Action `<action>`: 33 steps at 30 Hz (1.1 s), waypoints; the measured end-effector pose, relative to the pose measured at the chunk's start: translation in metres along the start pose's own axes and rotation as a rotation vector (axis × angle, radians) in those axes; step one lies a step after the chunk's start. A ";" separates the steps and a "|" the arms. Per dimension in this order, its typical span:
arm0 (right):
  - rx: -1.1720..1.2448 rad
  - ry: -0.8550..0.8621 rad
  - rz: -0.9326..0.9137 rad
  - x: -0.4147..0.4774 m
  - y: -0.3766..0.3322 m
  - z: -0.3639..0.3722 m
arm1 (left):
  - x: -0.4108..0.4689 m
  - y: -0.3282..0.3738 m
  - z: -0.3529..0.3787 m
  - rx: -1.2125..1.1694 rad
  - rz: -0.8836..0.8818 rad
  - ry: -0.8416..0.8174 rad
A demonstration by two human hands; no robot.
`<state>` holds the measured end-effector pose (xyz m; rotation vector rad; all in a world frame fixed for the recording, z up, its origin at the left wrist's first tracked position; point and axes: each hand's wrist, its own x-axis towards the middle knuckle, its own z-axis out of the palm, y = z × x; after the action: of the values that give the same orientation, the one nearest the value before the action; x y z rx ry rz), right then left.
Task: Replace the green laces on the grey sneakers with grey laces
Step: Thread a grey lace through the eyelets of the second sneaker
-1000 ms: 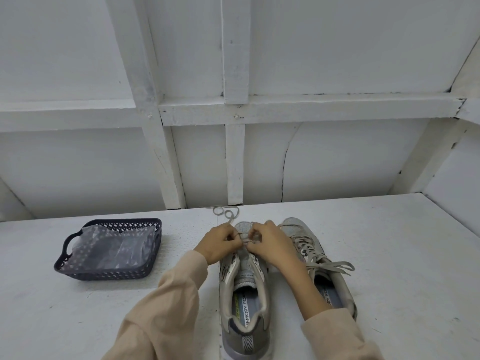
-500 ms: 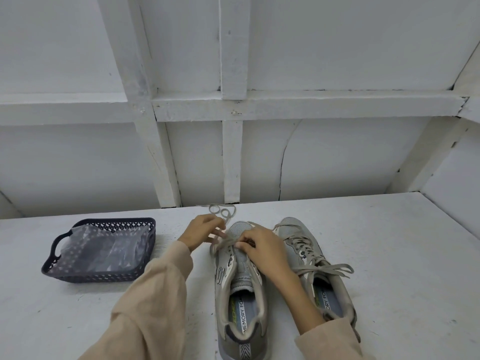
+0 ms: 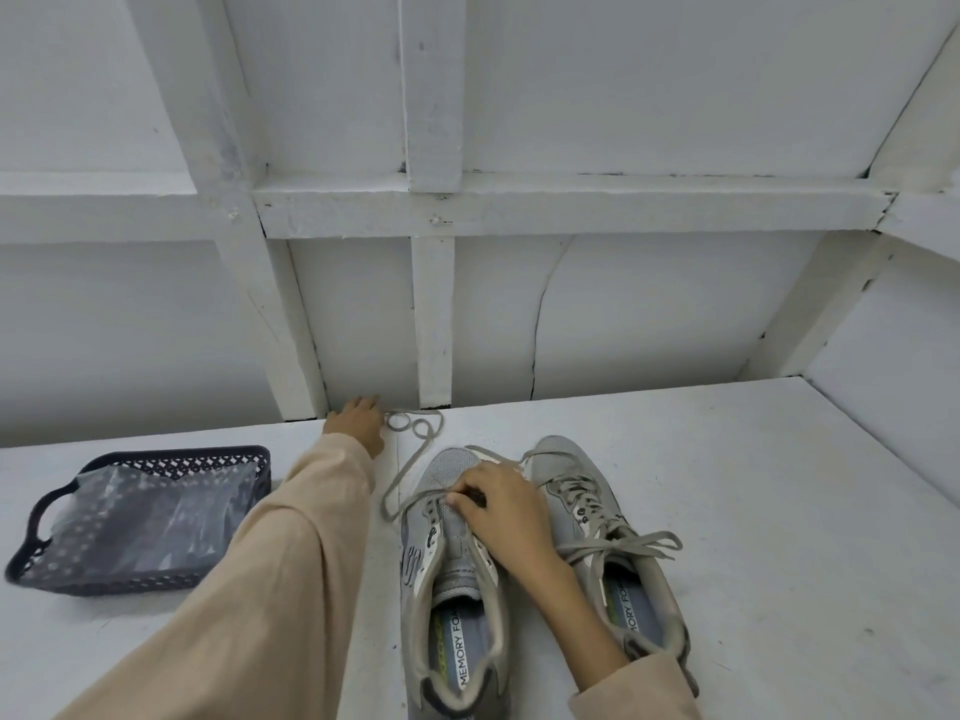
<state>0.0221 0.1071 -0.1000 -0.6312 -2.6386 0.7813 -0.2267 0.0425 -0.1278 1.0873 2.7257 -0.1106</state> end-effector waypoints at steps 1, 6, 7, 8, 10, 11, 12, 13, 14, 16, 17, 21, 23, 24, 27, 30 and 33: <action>0.003 0.000 0.000 0.000 0.001 0.001 | 0.003 -0.003 -0.002 0.006 0.016 -0.011; -0.001 0.015 -0.001 0.000 0.002 0.004 | 0.003 -0.013 0.001 0.002 0.112 -0.005; 0.002 0.019 -0.001 0.000 0.002 0.004 | 0.002 -0.015 0.003 -0.010 0.122 0.006; 0.006 0.022 -0.001 0.000 0.002 0.005 | 0.000 -0.015 0.006 -0.021 0.130 0.023; 0.018 0.032 0.000 -0.001 0.003 0.005 | -0.005 -0.014 0.009 -0.065 0.147 0.069; 0.026 0.037 0.002 -0.001 0.003 0.005 | -0.008 -0.012 0.010 -0.122 0.157 0.098; 0.034 0.043 0.005 -0.002 0.003 0.005 | -0.013 -0.010 0.010 -0.202 0.165 0.139; 0.039 0.049 0.007 -0.003 0.003 0.005 | -0.019 -0.007 0.009 -0.291 0.160 0.193; 0.041 0.057 0.009 -0.003 0.003 0.006 | -0.027 -0.004 0.008 -0.385 0.142 0.251; 0.045 0.067 0.014 -0.004 0.003 0.005 | -0.045 0.000 0.004 -0.624 0.115 0.325; 0.045 0.068 0.016 -0.004 0.002 0.005 | -0.054 0.001 0.003 -0.749 0.132 0.342; 0.045 0.072 0.015 -0.003 0.002 0.004 | -0.092 0.002 -0.005 -0.919 0.278 0.428; 0.052 0.071 0.017 -0.003 0.001 0.005 | -0.106 0.001 -0.007 -0.936 0.306 0.459; 0.049 0.067 0.020 -0.003 0.001 0.005 | -0.111 0.000 -0.007 -0.929 0.317 0.469; 0.038 0.056 0.018 -0.003 0.001 0.005 | -0.120 -0.004 0.001 -0.795 0.369 0.461; 0.042 0.028 -0.007 -0.001 -0.001 0.004 | -0.128 0.001 0.009 -0.729 0.405 0.410; 0.058 -0.009 -0.016 0.003 -0.002 0.003 | -0.133 0.007 0.012 -0.770 0.378 0.316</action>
<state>0.0171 0.1059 -0.1005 -0.5912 -2.6151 0.8541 -0.1256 -0.0438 -0.1106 1.3842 2.3453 1.1403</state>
